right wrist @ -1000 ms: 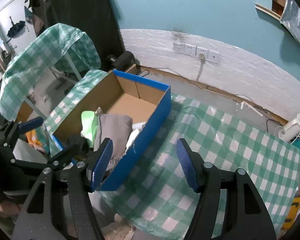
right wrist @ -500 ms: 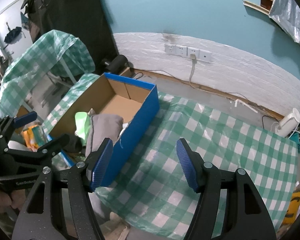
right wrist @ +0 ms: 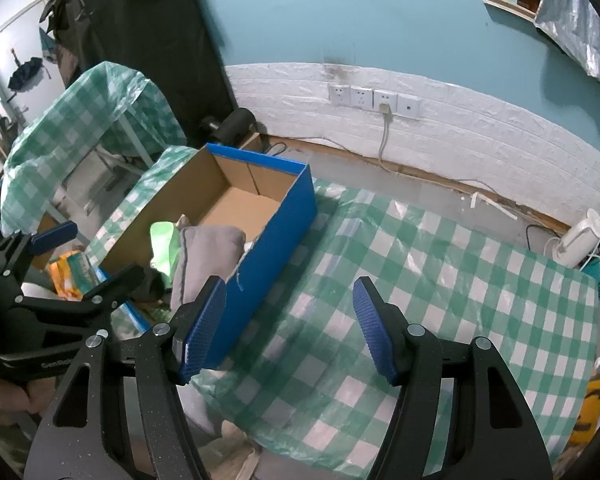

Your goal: Organize soft objects

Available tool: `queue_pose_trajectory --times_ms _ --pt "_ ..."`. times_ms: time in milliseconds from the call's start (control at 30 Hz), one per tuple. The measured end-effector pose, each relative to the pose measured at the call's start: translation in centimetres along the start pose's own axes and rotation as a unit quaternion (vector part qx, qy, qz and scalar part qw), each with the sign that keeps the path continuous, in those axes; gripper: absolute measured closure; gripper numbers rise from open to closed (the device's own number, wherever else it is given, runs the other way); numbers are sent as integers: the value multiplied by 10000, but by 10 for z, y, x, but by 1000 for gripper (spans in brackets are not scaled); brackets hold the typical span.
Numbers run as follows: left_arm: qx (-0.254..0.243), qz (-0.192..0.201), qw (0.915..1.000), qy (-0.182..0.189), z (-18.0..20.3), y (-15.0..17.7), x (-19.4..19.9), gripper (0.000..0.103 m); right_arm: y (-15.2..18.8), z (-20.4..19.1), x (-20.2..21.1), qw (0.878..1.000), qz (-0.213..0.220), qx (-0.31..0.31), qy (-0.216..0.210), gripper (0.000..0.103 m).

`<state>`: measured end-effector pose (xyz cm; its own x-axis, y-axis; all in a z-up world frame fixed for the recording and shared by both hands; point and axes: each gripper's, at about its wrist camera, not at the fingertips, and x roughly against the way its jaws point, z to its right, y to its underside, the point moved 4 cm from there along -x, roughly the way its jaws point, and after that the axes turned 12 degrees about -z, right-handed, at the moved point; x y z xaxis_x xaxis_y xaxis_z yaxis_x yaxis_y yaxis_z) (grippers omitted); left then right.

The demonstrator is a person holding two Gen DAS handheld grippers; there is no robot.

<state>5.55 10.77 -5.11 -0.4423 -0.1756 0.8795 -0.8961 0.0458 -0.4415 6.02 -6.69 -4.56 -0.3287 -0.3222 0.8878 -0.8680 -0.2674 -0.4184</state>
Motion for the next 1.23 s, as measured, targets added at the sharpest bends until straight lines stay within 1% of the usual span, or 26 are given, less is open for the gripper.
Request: queue_pose_trajectory --times_ms 200,767,1233 --pt "56 -24 10000 -4 -4 -1 1 1 1 0 0 10000 -36 -11 -3 37" --pt "-33 -5 9999 -115 -2 1 3 1 1 1 0 10000 -35 -10 -5 37" --pt "-68 -23 9999 -121 -1 0 3 1 0 3 -1 10000 -35 -7 -5 37"
